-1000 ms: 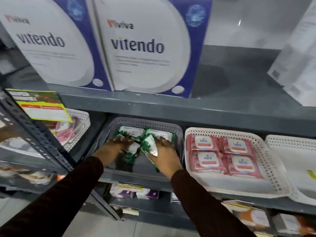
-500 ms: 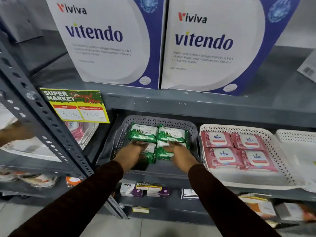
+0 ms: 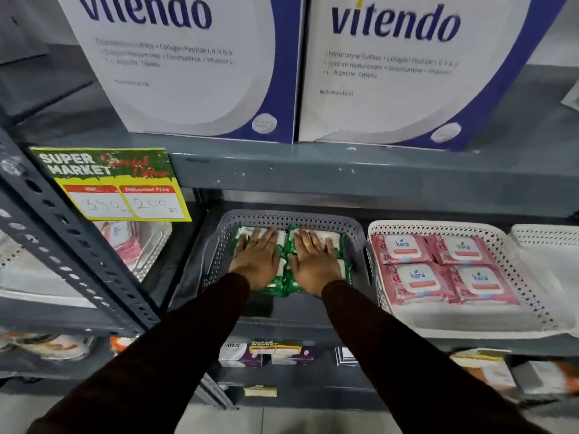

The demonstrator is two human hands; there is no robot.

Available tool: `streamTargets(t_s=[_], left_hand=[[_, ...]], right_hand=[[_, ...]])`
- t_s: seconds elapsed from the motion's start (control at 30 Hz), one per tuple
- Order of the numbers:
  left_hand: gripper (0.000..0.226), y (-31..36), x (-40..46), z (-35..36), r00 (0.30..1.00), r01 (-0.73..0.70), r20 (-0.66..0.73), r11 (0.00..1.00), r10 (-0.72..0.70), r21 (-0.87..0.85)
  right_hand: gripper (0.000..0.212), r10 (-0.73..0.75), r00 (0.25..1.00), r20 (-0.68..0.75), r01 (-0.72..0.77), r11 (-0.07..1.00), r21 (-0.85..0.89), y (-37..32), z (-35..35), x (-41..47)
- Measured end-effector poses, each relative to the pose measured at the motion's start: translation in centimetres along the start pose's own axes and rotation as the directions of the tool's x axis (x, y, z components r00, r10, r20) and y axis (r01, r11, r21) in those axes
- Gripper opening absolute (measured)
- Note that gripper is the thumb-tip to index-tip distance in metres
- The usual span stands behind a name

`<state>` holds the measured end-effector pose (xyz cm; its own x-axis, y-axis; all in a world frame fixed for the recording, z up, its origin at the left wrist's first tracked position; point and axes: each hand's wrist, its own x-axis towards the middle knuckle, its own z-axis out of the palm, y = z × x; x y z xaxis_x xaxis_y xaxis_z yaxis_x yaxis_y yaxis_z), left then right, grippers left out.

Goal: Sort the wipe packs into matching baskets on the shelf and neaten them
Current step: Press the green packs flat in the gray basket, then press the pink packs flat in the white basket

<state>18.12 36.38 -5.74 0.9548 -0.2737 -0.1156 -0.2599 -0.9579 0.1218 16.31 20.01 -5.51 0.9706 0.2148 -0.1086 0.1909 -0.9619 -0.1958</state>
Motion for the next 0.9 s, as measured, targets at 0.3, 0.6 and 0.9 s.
streamTargets(t_s=[0.3, 0.6, 0.9], left_hand=[[0.059, 1.4, 0.2, -0.6, 0.991, 0.129, 0.015, 0.986, -0.132, 0.101], [0.058, 23.0, 2.2, -1.9, 0.939, -0.263, -0.273, 0.948, 0.209, -0.180], [0.060, 31.3, 5.7, 2.9, 0.996, 0.007, -0.090, 0.997, -0.014, -0.071]], right_hand=[[0.062, -0.042, 0.998, 0.056, 0.026, 0.966, 0.259, 1.1, -1.6, -0.2], [0.057, 0.176, 0.952, -0.253, -0.114, 0.964, 0.240, 20.4, -8.3, -9.4], [0.060, 0.228, 0.973, -0.044, -0.229, 0.973, -0.024, 32.3, -6.8, -10.7]])
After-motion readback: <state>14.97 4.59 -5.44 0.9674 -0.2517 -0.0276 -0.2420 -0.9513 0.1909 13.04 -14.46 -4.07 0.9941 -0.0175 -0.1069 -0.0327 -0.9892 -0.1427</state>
